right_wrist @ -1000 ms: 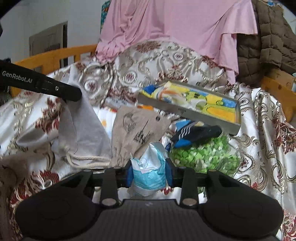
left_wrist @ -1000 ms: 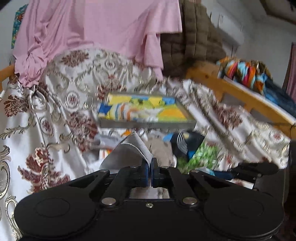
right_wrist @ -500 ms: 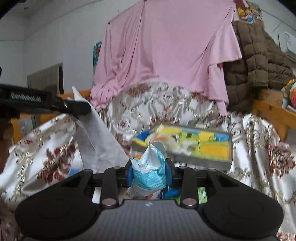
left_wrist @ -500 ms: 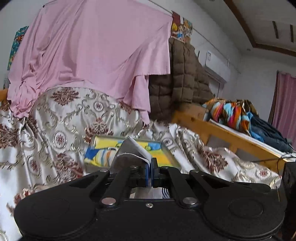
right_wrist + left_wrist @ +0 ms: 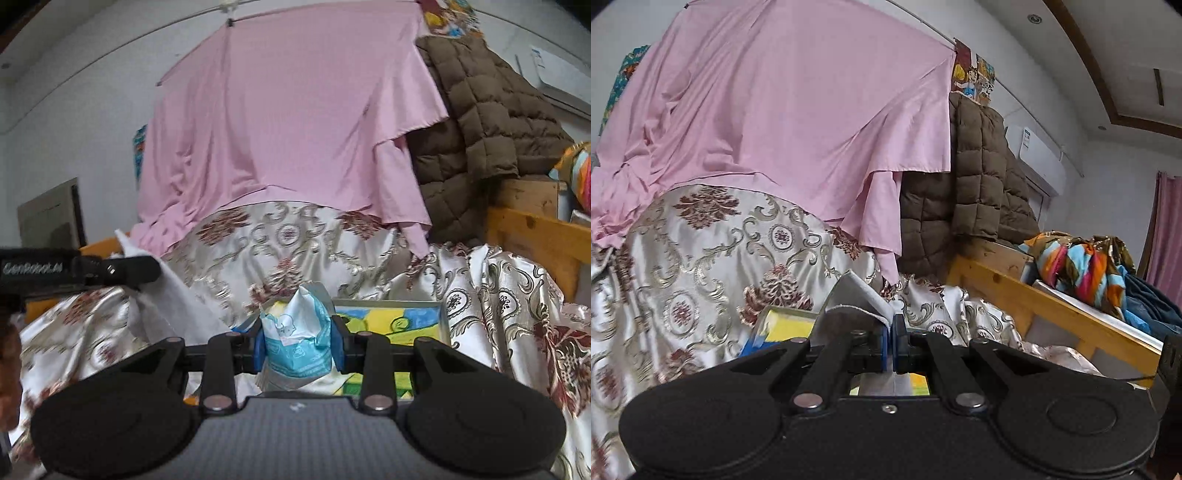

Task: Organize soft objects
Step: 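Carry the packet and grey pouch with both tools over the tray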

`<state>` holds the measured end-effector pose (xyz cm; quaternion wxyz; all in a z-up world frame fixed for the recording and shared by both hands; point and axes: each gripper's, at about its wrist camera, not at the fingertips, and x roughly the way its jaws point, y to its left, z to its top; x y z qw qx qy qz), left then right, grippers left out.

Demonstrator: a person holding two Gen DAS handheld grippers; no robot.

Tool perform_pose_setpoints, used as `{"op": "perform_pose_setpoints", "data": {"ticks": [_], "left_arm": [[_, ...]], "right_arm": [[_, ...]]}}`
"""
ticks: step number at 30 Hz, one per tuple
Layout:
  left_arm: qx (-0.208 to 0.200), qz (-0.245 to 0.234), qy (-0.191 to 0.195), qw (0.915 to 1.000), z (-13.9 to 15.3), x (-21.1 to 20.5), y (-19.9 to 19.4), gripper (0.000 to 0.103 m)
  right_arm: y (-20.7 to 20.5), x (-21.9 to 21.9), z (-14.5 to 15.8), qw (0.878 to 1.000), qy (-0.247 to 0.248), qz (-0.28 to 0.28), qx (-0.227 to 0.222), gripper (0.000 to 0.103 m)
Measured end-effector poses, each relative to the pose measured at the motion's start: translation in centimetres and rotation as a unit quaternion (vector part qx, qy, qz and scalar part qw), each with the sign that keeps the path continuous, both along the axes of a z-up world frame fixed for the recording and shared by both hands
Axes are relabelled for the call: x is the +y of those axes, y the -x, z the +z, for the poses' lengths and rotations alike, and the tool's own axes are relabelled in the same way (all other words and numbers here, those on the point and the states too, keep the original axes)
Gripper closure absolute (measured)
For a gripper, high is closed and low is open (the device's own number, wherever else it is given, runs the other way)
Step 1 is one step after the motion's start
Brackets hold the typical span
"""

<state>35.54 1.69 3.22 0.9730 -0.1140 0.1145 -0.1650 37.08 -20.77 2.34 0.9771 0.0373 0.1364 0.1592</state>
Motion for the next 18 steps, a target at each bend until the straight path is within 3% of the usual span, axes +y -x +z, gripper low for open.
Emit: {"op": "perform_pose_setpoints", "data": {"ticks": [6, 11, 18], "left_arm": [[-0.003, 0.01, -0.005, 0.9999, -0.9, -2.0, -6.2, 0.102], [0.006, 0.008, 0.02, 0.9997, -1.7, -4.4, -11.1, 0.102], [0.031, -0.002, -0.014, 0.9994, -3.1, -8.3, -15.8, 0.102]], "right_arm": [[-6.0, -2.3, -1.5, 0.997, -0.057, -0.032, 0.032, 0.065], [-9.0, -5.0, -3.3, 0.991, -0.101, -0.063, 0.06, 0.065], [-11.9, -7.7, -5.4, 0.983, -0.125, -0.081, 0.104, 0.065]]}}
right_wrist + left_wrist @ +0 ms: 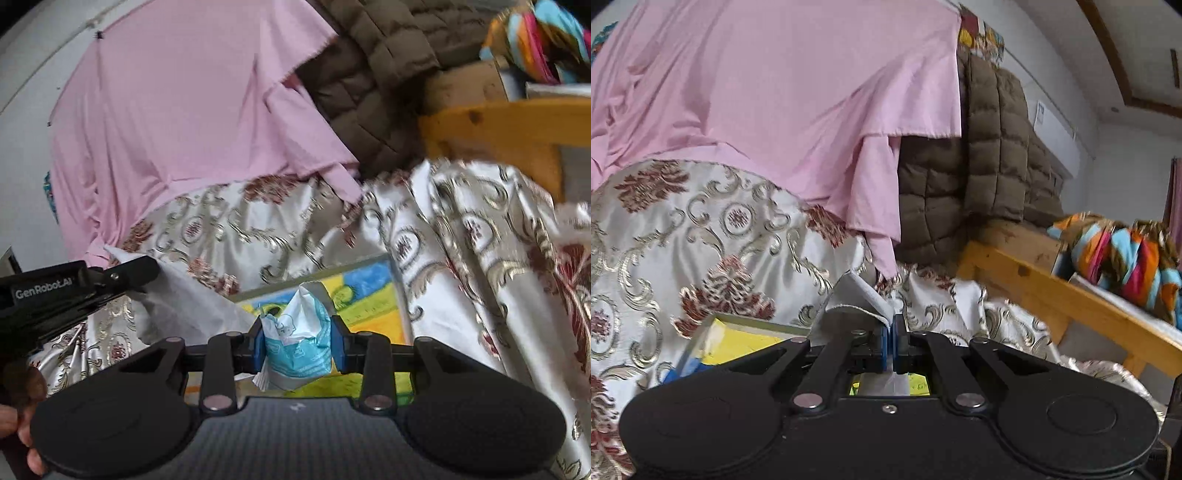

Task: Organize soft objects
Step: 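Carry the packet and grey pouch with both tools over the tray, then open both tools to release the packet and pouch onto the tray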

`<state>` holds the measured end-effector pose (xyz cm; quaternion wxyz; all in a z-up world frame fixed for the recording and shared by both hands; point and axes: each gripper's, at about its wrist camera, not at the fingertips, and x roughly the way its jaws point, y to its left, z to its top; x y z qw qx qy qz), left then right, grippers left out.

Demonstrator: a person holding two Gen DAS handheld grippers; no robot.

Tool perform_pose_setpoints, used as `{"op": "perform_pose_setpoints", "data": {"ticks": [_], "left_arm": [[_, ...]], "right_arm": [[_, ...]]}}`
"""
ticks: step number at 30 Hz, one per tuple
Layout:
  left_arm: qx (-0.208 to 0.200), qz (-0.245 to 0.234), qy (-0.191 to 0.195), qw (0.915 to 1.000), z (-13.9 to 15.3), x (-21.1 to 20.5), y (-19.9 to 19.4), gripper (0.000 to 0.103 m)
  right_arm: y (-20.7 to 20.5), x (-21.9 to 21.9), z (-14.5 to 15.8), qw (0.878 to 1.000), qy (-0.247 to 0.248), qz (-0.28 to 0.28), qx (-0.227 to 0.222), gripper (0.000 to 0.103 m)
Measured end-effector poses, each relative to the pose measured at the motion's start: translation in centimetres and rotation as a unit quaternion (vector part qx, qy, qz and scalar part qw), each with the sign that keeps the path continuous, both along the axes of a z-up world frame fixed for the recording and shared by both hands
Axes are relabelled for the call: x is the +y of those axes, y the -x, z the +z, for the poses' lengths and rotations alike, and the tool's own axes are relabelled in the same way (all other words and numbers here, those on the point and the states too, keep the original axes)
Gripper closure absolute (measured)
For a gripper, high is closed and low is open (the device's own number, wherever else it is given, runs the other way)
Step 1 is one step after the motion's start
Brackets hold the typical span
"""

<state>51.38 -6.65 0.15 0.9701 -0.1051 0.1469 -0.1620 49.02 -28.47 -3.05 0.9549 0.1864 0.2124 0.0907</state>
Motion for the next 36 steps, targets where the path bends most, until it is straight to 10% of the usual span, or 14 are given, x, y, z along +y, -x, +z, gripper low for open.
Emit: {"op": "perform_pose_setpoints", "data": {"ticks": [18, 36], "left_arm": [[0.136, 0.008, -0.084, 0.9871, -6.0, -2.7, -3.5, 0.1], [0.161, 0.04, -0.046, 0.985, -5.6, 0.0, -1.1, 0.057]], "right_arm": [[-2.7, -1.0, -2.7, 0.993, -0.013, 0.013, 0.116, 0.053], [-0.9, -1.4, -0.3, 0.996, 0.01, 0.01, 0.092, 0.018]]}}
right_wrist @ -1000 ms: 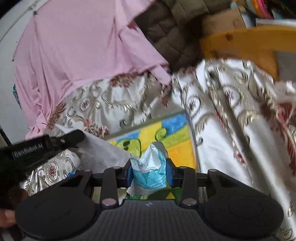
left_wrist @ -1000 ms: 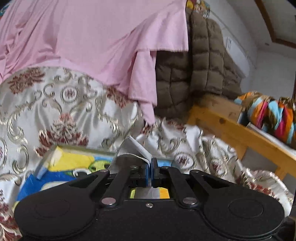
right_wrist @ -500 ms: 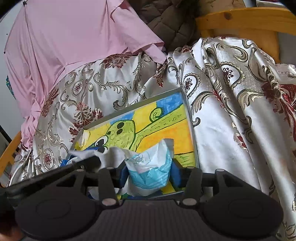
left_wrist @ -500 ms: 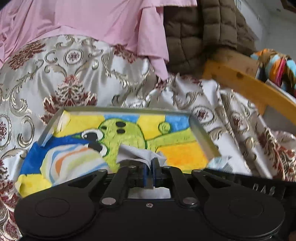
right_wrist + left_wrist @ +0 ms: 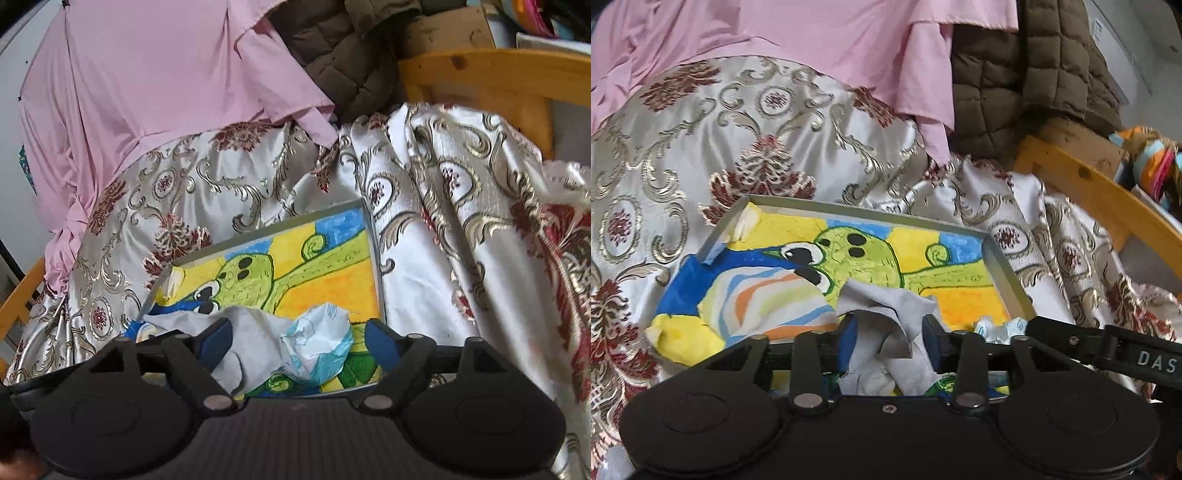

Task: Organize soft objects
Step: 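Open both tools to release the packet and pouch onto the tray, then move both open tools back from the tray toward the pile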

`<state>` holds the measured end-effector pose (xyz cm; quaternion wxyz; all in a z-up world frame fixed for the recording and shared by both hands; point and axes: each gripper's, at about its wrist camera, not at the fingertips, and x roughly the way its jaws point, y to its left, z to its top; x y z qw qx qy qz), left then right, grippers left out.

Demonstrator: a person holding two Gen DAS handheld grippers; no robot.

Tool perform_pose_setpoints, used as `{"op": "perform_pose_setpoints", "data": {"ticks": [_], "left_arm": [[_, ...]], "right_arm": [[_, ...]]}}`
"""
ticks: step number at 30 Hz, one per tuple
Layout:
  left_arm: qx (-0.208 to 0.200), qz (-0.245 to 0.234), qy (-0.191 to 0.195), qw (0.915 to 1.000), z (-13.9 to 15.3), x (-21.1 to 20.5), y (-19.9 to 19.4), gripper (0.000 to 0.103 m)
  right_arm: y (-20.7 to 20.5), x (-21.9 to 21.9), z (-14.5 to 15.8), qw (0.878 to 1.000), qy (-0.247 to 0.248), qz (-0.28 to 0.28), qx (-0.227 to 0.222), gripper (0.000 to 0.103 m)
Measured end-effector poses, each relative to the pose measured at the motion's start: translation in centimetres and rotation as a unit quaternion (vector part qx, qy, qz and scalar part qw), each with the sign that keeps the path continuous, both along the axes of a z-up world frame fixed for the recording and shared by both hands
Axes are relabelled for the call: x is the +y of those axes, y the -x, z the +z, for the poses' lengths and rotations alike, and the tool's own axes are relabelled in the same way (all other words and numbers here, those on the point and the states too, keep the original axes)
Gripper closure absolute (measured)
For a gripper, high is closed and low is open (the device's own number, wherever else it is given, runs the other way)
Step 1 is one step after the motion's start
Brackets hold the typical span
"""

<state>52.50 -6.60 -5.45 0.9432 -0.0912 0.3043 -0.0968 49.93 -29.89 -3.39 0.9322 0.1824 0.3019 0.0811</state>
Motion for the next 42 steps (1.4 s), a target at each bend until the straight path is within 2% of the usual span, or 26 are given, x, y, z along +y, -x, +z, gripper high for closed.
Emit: {"op": "perform_pose_setpoints", "data": {"ticks": [7, 11, 18, 25, 32, 42], "left_arm": [[-0.043, 0.025, 0.02, 0.9985, 2.9, 1.9, 2.7, 0.034], [-0.071, 0.031, 0.031, 0.9965, 5.2, 2.6, 4.8, 0.027], [-0.112, 0.025, 0.025, 0.9931, 8.8, 3.5, 10.0, 0.012], [-0.131, 0.02, 0.026, 0.9909, 10.7, 5.1, 15.5, 0.004], [-0.159, 0.019, 0.006, 0.9871, 11.6, 6.6, 20.9, 0.001], [-0.177, 0.016, -0.014, 0.984, 11.7, 8.4, 27.8, 0.001]], "right_arm": [[2.3, 0.5, 2.7, 0.999, 0.021, -0.003, -0.039, 0.01], [4.2, 0.9, 4.5, 0.998, 0.03, -0.007, -0.061, 0.007], [8.7, 1.8, 7.1, 0.994, 0.052, -0.014, -0.097, 0.0], [13.3, 3.3, 8.6, 0.988, 0.069, -0.018, -0.14, 0.0], [18.0, 4.3, 9.2, 0.983, 0.064, -0.017, -0.17, 0.0], [24.7, 7.0, 9.8, 0.97, 0.102, 0.002, -0.222, 0.0]]}}
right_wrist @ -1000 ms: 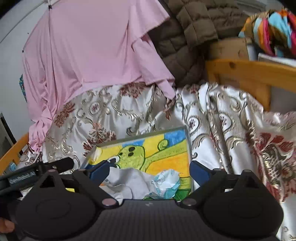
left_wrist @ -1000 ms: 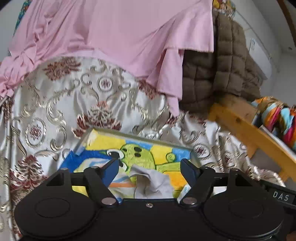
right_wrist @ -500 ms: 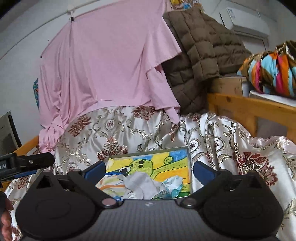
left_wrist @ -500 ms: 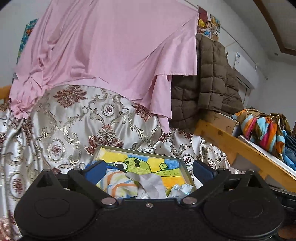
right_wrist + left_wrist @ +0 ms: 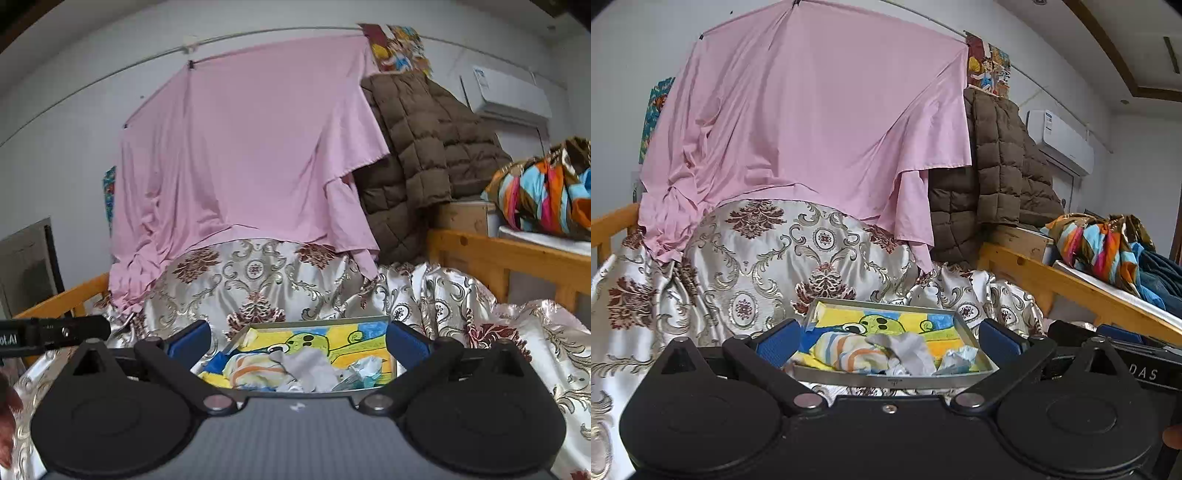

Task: Organize soft objects
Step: 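Move both open tools back from the tray toward the pile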

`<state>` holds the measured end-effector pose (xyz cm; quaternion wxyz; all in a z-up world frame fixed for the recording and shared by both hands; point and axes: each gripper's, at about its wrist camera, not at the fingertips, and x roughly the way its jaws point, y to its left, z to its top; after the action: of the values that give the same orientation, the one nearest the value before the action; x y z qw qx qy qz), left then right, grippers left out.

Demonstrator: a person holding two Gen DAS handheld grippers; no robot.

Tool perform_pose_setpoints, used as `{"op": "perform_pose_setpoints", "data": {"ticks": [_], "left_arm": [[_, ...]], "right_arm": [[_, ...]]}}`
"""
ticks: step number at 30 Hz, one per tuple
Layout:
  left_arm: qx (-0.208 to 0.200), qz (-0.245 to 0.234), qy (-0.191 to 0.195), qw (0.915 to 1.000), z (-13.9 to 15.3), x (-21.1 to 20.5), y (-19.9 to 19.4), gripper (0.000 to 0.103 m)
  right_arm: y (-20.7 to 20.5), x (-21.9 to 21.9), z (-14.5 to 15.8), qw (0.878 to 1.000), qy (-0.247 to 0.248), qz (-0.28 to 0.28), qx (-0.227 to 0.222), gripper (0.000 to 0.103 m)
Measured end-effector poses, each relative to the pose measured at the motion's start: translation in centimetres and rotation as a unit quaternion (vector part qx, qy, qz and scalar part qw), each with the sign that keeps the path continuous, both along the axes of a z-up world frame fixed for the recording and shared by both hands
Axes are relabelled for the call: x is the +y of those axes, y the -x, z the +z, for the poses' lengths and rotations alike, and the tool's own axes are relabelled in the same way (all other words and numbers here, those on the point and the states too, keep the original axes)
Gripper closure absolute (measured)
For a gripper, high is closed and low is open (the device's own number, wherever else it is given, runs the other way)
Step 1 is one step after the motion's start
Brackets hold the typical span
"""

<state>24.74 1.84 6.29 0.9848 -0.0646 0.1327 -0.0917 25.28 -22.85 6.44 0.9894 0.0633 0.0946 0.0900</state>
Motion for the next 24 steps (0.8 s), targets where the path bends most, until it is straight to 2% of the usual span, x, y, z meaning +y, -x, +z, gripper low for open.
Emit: {"op": "perform_pose_setpoints", "data": {"ticks": [7, 13, 18, 24], "left_arm": [[-0.004, -0.003, -0.026, 0.9996, -0.8, 1.2, 4.4, 0.001], [0.016, -0.003, -0.041, 0.999, -1.8, 2.2, 7.2, 0.001], [0.044, -0.001, -0.057, 0.9974, -2.0, 3.3, 8.4, 0.001], [0.077, 0.018, -0.033, 0.9963, -2.9, 5.5, 9.4, 0.001]], "right_arm": [[3.9, 1.6, -1.0, 1.0, 0.023, 0.013, -0.016, 0.0], [6.6, 3.1, -1.7, 0.998, 0.046, 0.03, -0.026, 0.0], [8.5, 4.0, -3.2, 0.997, 0.062, 0.048, -0.002, 0.0], [10.2, 5.3, -5.0, 0.994, 0.085, 0.061, 0.031, 0.0]]}}
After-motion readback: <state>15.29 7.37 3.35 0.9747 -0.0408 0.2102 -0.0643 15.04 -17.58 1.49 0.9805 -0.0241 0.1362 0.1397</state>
